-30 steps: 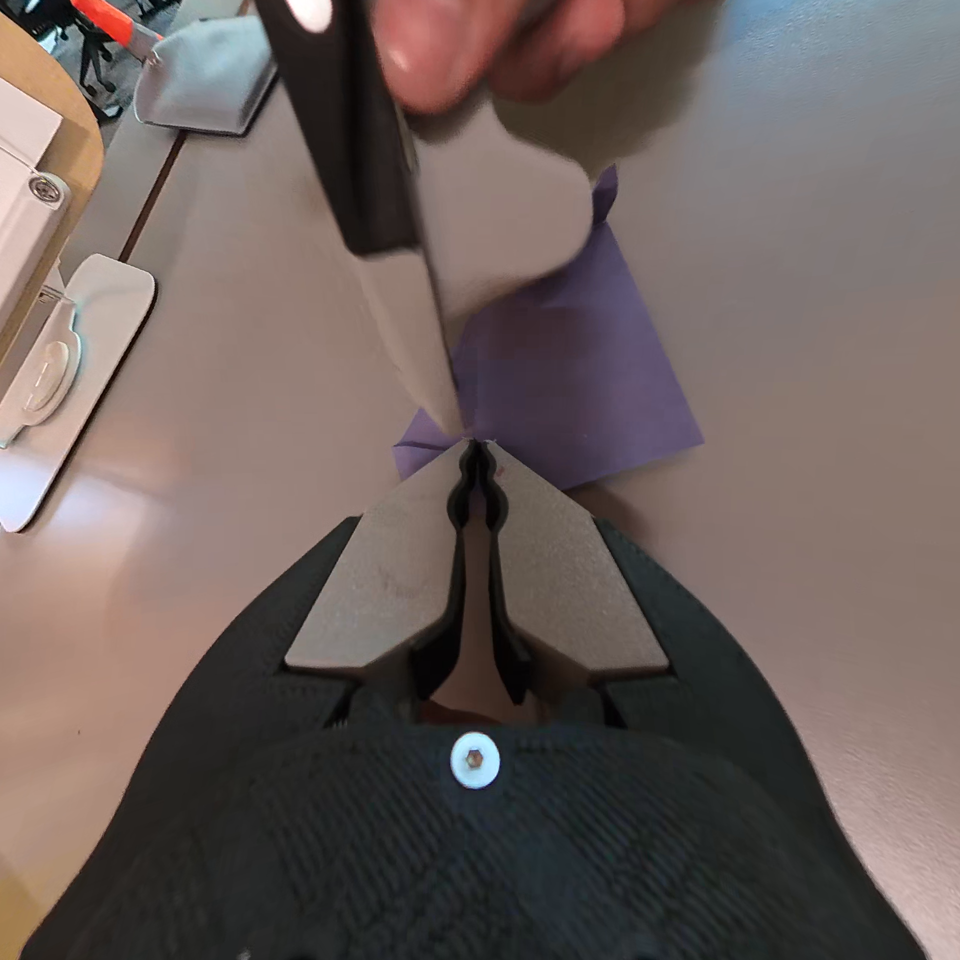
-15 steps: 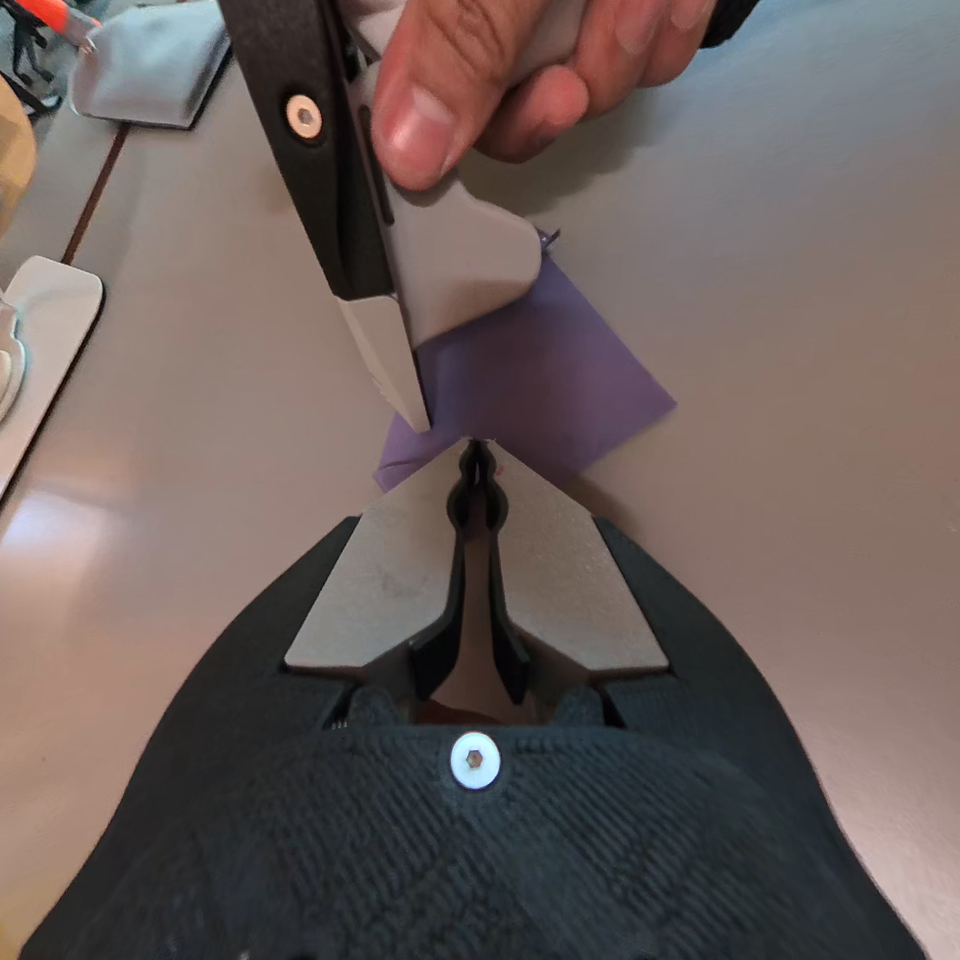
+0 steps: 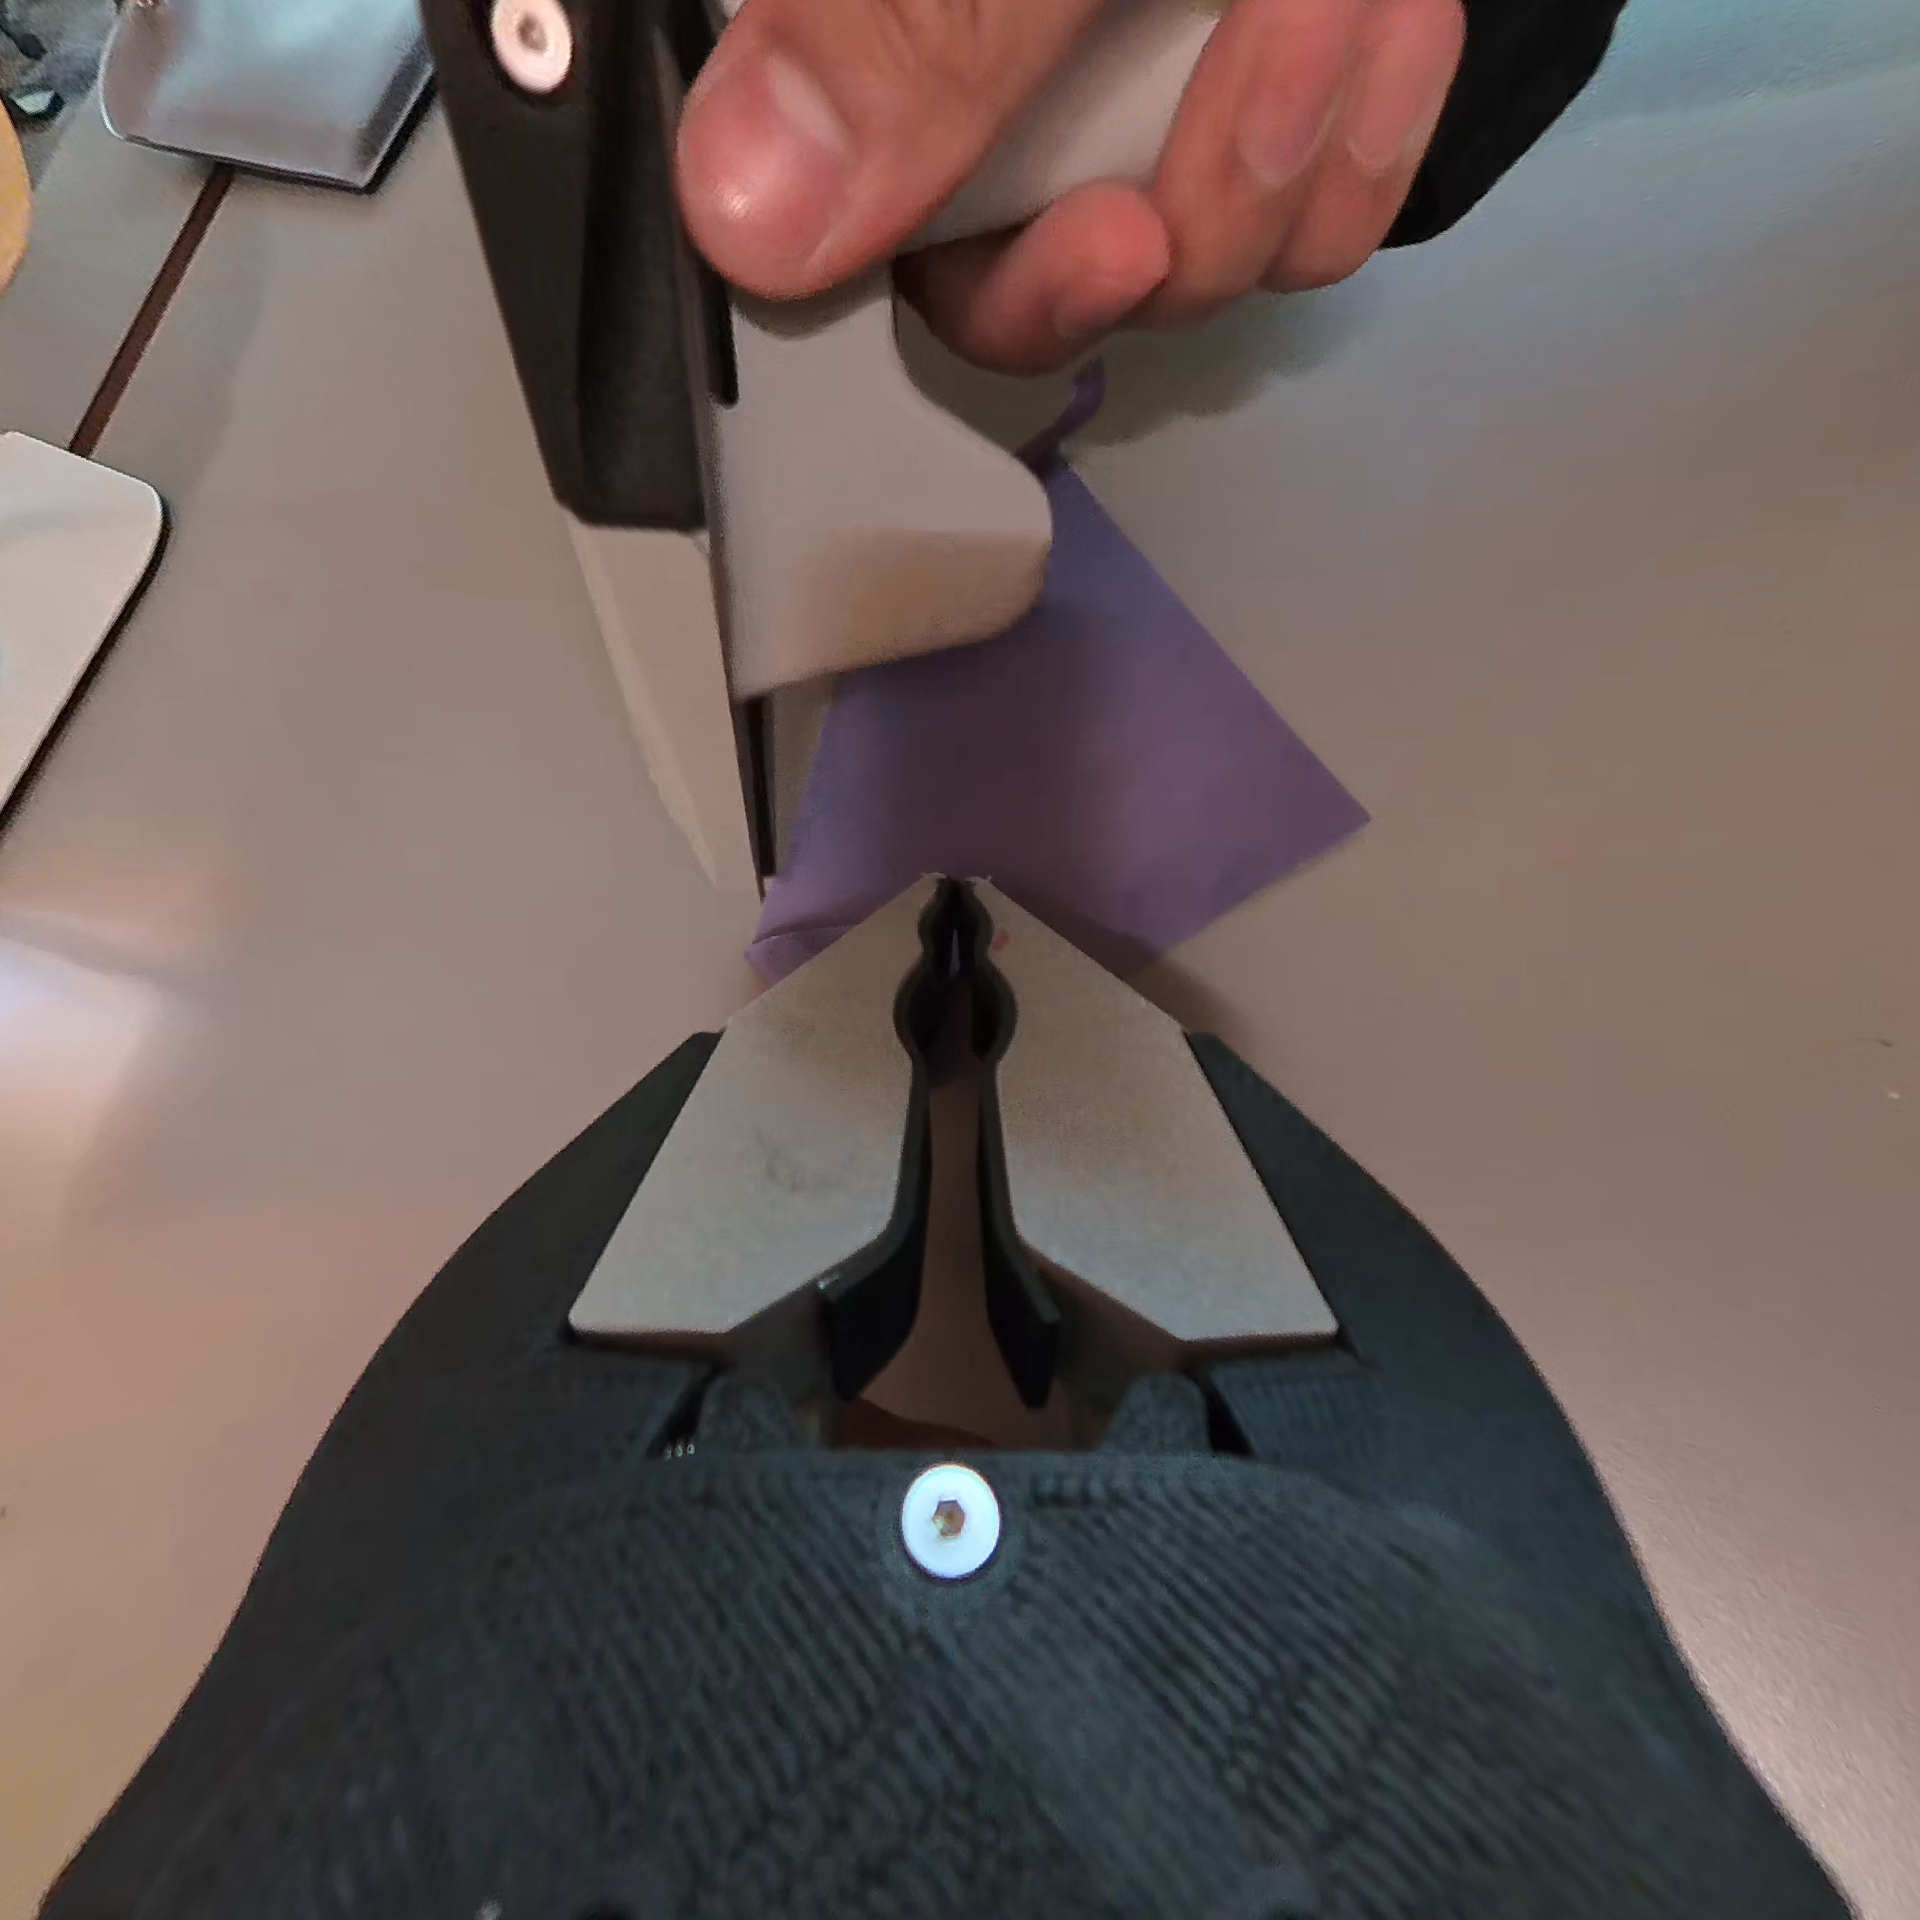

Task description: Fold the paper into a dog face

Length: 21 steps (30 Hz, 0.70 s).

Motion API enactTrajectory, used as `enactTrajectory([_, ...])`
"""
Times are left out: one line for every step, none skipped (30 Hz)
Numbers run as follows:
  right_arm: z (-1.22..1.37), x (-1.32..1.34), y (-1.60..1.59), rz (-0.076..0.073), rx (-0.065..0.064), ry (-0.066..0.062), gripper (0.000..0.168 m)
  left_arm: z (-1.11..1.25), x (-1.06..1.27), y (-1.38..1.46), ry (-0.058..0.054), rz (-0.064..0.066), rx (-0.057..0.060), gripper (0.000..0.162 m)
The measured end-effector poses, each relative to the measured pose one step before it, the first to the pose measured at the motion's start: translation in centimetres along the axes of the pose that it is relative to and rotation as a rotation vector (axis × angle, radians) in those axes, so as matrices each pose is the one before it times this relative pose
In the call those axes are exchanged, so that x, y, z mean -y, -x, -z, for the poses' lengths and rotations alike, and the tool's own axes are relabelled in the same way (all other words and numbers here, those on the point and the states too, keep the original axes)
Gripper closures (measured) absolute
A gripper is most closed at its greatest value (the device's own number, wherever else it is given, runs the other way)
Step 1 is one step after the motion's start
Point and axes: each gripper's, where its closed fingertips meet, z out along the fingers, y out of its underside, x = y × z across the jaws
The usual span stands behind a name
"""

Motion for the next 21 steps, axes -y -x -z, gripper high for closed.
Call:
enactTrajectory([-0.304, -0.018, 0.081, 0.0174, -0.0172, 0.0176, 0.161, -0.005, -0.001, -0.001, 0.0000, 0.0009, -0.0006, 0.162])
enactTrajectory([-0.242, 0.070, 0.030, 0.0166, -0.0197, 0.0121, 0.160, 0.004, 0.000, 0.012, 0.0000, 0.0009, -0.0005, 0.162])
enactTrajectory([-0.176, 0.137, -0.030, 0.0151, -0.0209, 0.0069, 0.160, 0.000, -0.008, -0.004, 0.0001, -0.0006, 0.0005, 0.162])
enactTrajectory([-0.135, 0.134, 0.055, 0.0125, -0.0128, 0.0063, 0.160, -0.008, -0.002, 0.006, 0.0001, -0.0009, 0.0008, 0.162])
enactTrajectory([-0.117, 0.069, 0.123, 0.0096, -0.0052, 0.0088, 0.159, 0.008, -0.005, 0.004, 0.0000, -0.0003, 0.0005, 0.162])
enactTrajectory([-0.126, -0.027, 0.003, 0.0114, -0.0115, 0.0125, 0.157, -0.008, -0.003, 0.004, 0.0001, -0.0006, 0.0008, 0.162])
enactTrajectory([-0.128, -0.134, -0.278, 0.0176, -0.0305, 0.0175, 0.157, 0.005, -0.007, 0.001, 0.0001, -0.0016, 0.0014, 0.162])
enactTrajectory([-0.131, -0.194, -0.511, 0.0265, -0.0470, 0.0192, 0.157, -0.003, -0.002, 0.005, 0.0001, -0.0015, 0.0013, 0.162])
enactTrajectory([-0.095, -0.103, -0.397, 0.0316, -0.0422, 0.0129, 0.161, -0.002, -0.002, -0.002, 0.0001, -0.0011, 0.0010, 0.162])
enactTrajectory([-0.018, -0.006, -0.083, 0.0257, -0.0246, 0.0062, 0.163, -0.008, -0.003, 0.007, 0.0001, -0.0009, 0.0008, 0.162])
enactTrajectory([-0.017, -0.021, -0.010, 0.0215, -0.0210, 0.0087, 0.164, 0.006, 0.000, -0.004, 0.0001, -0.0005, 0.0004, 0.162])
enactTrajectory([-0.032, -0.026, -0.024, 0.0267, -0.0247, 0.0105, 0.163, -0.007, 0.005, 0.002, 0.0000, 0.0001, -0.0001, 0.162])
enactTrajectory([-0.031, -0.031, -0.076, 0.0291, -0.0296, 0.0118, 0.164, 0.002, -0.006, 0.002, 0.0000, 0.0002, -0.0003, 0.162])
enactTrajectory([-0.036, -0.023, -0.135, 0.0296, -0.0352, 0.0135, 0.167, -0.007, 0.004, 0.002, 0.0000, 0.0002, -0.0002, 0.162])
enactTrajectory([-0.030, -0.023, -0.111, 0.0309, -0.0331, 0.0141, 0.168, 0.008, -0.005, 0.001, 0.0000, -0.0003, 0.0003, 0.162])
enactTrajectory([-0.012, -0.017, 0.021, 0.0253, -0.0242, 0.0148, 0.168, -0.008, -0.001, -0.001, 0.0000, -0.0006, 0.0005, 0.162])
enactTrajectory([-0.017, -0.013, 0.041, 0.0174, -0.0190, 0.0153, 0.168, -0.002, 0.005, -0.003, 0.0000, -0.0003, 0.0002, 0.162])
enactTrajectory([0.019, -0.006, -0.091, 0.0108, -0.0226, 0.0146, 0.168, -0.014, -0.002, 0.000, 0.0000, 0.0001, -0.0001, 0.162])
enactTrajectory([0.114, 0.004, -0.266, 0.0056, -0.0272, 0.0124, 0.164, 0.001, 0.006, 0.000, 0.0000, 0.0008, -0.0007, 0.162])
enactTrajectory([0.254, 0.054, -0.334, -0.0007, -0.0220, 0.0062, 0.150, -0.005, 0.006, 0.000, -0.0001, 0.0015, -0.0013, 0.162])
enactTrajectory([0.365, 0.245, -0.079, -0.0113, 0.0036, -0.0108, 0.144, -0.004, -0.006, -0.002, -0.0001, 0.0012, -0.0011, 0.162])
